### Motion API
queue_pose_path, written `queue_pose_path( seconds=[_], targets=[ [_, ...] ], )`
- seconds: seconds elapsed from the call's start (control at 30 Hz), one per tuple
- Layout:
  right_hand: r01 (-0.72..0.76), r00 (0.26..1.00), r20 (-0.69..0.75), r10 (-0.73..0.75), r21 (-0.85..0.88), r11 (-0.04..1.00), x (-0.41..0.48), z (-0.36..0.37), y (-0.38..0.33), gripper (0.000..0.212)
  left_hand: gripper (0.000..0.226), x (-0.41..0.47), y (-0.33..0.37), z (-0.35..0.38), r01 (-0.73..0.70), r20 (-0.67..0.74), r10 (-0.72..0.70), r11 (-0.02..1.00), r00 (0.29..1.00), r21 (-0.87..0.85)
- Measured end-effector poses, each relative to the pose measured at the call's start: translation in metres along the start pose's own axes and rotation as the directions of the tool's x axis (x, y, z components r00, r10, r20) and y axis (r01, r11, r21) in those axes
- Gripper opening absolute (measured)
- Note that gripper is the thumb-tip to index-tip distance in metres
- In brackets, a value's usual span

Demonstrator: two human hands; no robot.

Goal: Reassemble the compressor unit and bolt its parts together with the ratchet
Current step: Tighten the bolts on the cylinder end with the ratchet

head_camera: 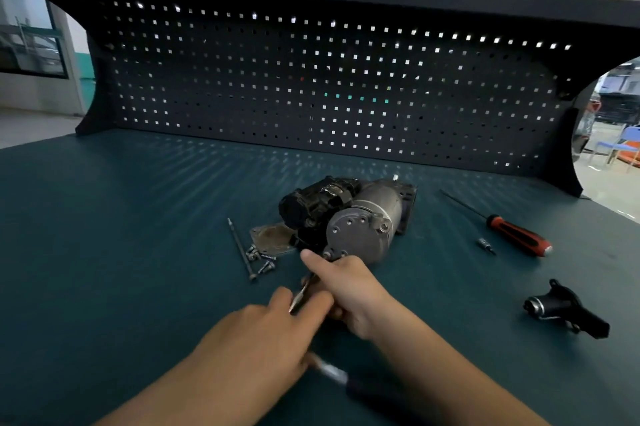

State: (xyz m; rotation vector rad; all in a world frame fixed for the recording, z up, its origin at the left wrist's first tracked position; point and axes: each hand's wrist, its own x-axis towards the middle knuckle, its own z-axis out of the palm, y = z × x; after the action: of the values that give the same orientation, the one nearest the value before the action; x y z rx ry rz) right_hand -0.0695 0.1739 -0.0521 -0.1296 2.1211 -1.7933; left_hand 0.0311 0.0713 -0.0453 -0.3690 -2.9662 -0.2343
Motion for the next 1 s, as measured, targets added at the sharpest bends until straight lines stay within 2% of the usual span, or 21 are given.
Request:
queue_pose_path(
  seconds=[0.1, 0.17, 0.2, 0.23, 0.3, 0.33, 0.37, 0.43, 0.47, 0.53, 0.57, 0.6, 0.63, 0.7, 0.77, 0.8, 0.83, 0.87, 0.9, 0.93, 1.0],
  targets=[
    [-0.01, 1.0, 0.002, 0.01, 0.044, 0.999, 0.0, 0.005, 0.0, 0.025, 0.052, 0.003, 0.002, 0.008, 0.033, -0.021, -0.031, 0.995, 0.999, 0.089],
    [-0.046, 0.999, 0.024, 0.044, 0.067, 0.997, 0.0, 0.005, -0.002, 0.032, 0.047, 0.0, -0.003, 0.008, 0.118, -0.095, -0.163, 0.925, 0.982, -0.362],
    [-0.068, 0.997, 0.037, 0.065, 0.087, 0.994, 0.0, 0.004, -0.003, 0.033, 0.042, 0.0, 0.002, 0.001, 0.198, -0.045, -0.308, 0.711, 0.95, -0.674],
    [-0.091, 0.995, 0.051, 0.086, 0.108, 0.99, -0.001, 0.004, -0.005, 0.032, 0.032, 0.002, 0.005, -0.005, 0.251, 0.087, -0.427, 0.343, 0.9, -0.905],
    [-0.135, 0.989, 0.076, 0.124, 0.166, 0.977, -0.001, 0.002, -0.007, 0.03, 0.013, 0.01, 0.01, -0.016, 0.197, 0.404, -0.425, -0.452, 0.81, -0.87],
    [-0.151, 0.987, 0.081, 0.137, 0.202, 0.968, -0.001, 0.002, -0.007, 0.029, 0.012, 0.011, 0.009, -0.021, 0.14, 0.474, -0.378, -0.646, 0.795, -0.75],
    [-0.155, 0.987, 0.078, 0.141, 0.227, 0.961, 0.0, 0.002, -0.006, 0.029, 0.013, 0.012, 0.009, -0.025, 0.117, 0.492, -0.34, -0.718, 0.801, -0.686],
    [-0.137, 0.989, 0.079, 0.124, 0.193, 0.972, 0.0, 0.0, -0.004, 0.027, 0.018, 0.011, 0.007, -0.022, 0.194, 0.435, -0.321, -0.572, 0.841, -0.797],
    [-0.102, 0.993, 0.077, 0.093, 0.115, 0.988, 0.002, -0.002, -0.003, 0.027, 0.025, 0.011, 0.001, -0.021, 0.256, 0.385, -0.373, -0.351, 0.844, -0.901],
    [0.024, 0.997, 0.073, -0.016, -0.121, 0.992, 0.002, -0.006, -0.002, 0.03, 0.037, 0.006, -0.004, -0.016, 0.267, 0.093, -0.348, 0.493, 0.933, -0.828],
    [0.092, 0.994, 0.077, -0.076, -0.221, 0.971, 0.001, -0.007, -0.001, 0.034, 0.041, 0.003, -0.005, -0.012, 0.178, -0.024, -0.223, 0.834, 0.975, -0.523],
    [0.14, 0.989, 0.079, -0.123, -0.277, 0.951, 0.001, -0.008, -0.001, 0.04, 0.045, 0.002, -0.005, -0.008, 0.084, -0.084, -0.102, 0.978, 0.991, -0.192],
    [0.164, 0.986, 0.079, -0.147, -0.287, 0.944, 0.0, -0.009, -0.001, 0.046, 0.048, 0.003, -0.006, -0.002, 0.026, -0.1, -0.024, 0.999, 0.995, 0.02],
    [0.143, 0.989, 0.07, -0.13, -0.251, 0.957, 0.0, -0.006, -0.002, 0.048, 0.05, 0.003, -0.004, 0.007, -0.014, -0.088, 0.025, 0.992, 0.996, 0.126],
    [0.042, 0.996, 0.078, -0.03, -0.156, 0.987, 0.001, -0.001, -0.003, 0.042, 0.044, 0.0, -0.004, 0.009, 0.079, -0.138, -0.103, 0.982, 0.985, -0.171],
    [-0.005, 0.996, 0.09, 0.014, -0.096, 0.995, 0.003, 0.0, -0.004, 0.038, 0.036, 0.0, -0.002, 0.005, 0.172, -0.118, -0.264, 0.847, 0.957, -0.503],
    [-0.045, 0.994, 0.101, 0.048, -0.034, 0.998, 0.003, 0.001, -0.005, 0.034, 0.026, 0.002, -0.001, 0.0, 0.244, 0.001, -0.43, 0.512, 0.903, -0.823],
    [-0.083, 0.991, 0.112, 0.079, 0.031, 0.996, 0.004, 0.001, -0.007, 0.031, 0.014, 0.006, -0.002, -0.004, 0.252, 0.197, -0.496, 0.046, 0.846, -0.967],
    [-0.12, 0.986, 0.129, 0.108, 0.095, 0.988, 0.005, 0.0, -0.009, 0.028, 0.008, 0.009, 0.001, -0.009, 0.2, 0.357, -0.456, -0.356, 0.815, -0.913],
    [-0.151, 0.98, 0.154, 0.129, 0.144, 0.978, 0.005, -0.001, -0.01, 0.027, 0.011, 0.011, 0.003, -0.013, 0.121, 0.435, -0.403, -0.607, 0.805, -0.786],
    [-0.179, 0.969, 0.199, 0.145, 0.165, 0.97, 0.005, -0.004, -0.011, 0.03, 0.007, 0.012, 0.005, -0.019, 0.086, 0.445, -0.36, -0.691, 0.82, -0.718]
  ],
)
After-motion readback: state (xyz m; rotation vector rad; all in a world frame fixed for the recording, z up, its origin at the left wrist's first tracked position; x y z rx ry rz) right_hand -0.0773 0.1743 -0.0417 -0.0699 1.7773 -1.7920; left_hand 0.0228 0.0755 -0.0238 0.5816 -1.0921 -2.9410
